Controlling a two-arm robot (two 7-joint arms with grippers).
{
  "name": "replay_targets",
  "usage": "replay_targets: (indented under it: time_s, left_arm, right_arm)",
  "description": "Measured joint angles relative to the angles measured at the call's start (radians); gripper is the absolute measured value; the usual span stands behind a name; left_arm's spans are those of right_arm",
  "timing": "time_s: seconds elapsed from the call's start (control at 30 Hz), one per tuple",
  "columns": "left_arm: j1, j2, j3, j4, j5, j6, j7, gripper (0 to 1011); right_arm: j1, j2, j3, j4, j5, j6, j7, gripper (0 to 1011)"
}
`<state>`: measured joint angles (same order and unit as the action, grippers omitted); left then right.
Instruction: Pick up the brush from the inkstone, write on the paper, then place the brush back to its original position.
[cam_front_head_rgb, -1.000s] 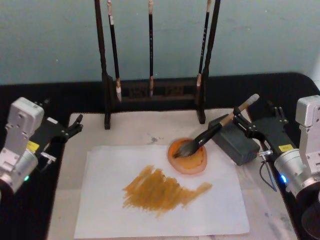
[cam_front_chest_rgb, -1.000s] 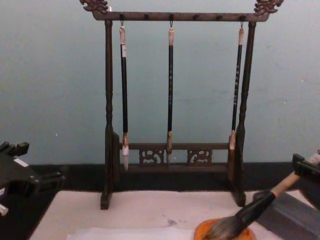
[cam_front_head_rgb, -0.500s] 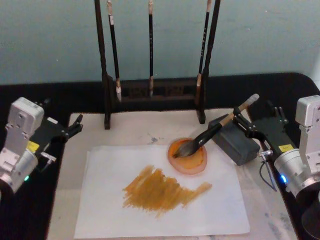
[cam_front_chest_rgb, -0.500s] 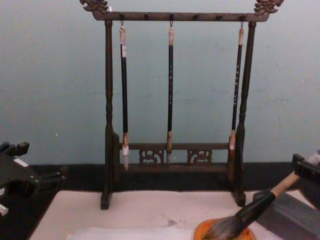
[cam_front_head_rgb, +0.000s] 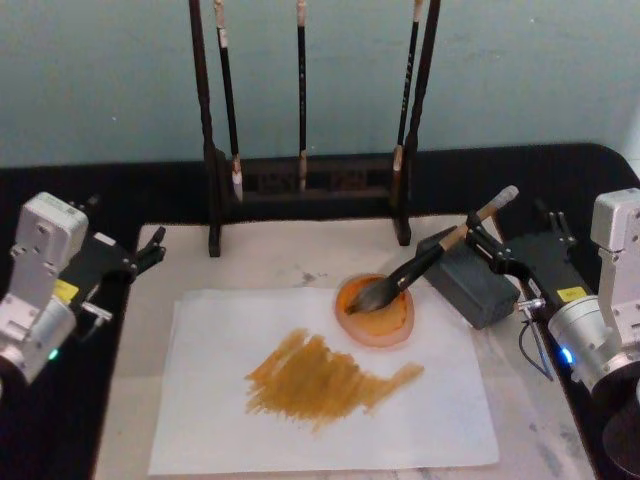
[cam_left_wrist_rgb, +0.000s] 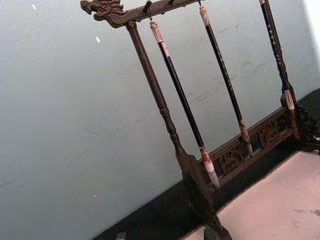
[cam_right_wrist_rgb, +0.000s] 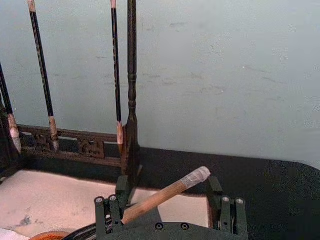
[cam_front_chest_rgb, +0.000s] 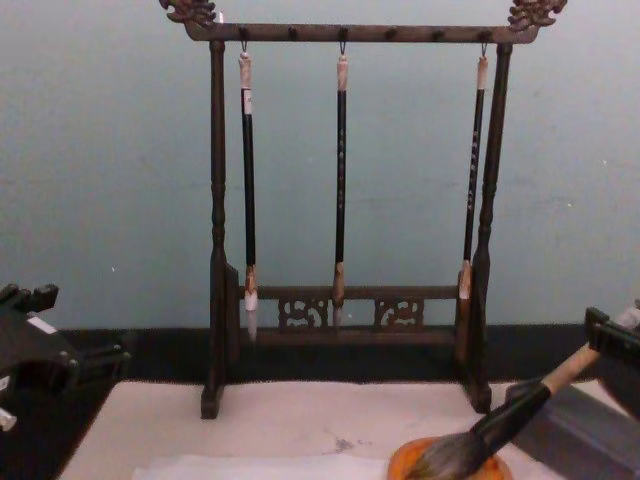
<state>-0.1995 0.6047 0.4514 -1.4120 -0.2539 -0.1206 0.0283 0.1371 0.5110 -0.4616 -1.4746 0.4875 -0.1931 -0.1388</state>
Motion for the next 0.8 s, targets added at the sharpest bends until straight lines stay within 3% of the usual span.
replay_targets:
  time_s: [0.8]
  left_arm:
    - [0.0, 0.0, 0.0, 0.0, 0.0, 0.0, 0.0, 1010]
  right_arm:
    - [0.0, 0.0, 0.0, 0.0, 0.0, 0.0, 0.0, 1000]
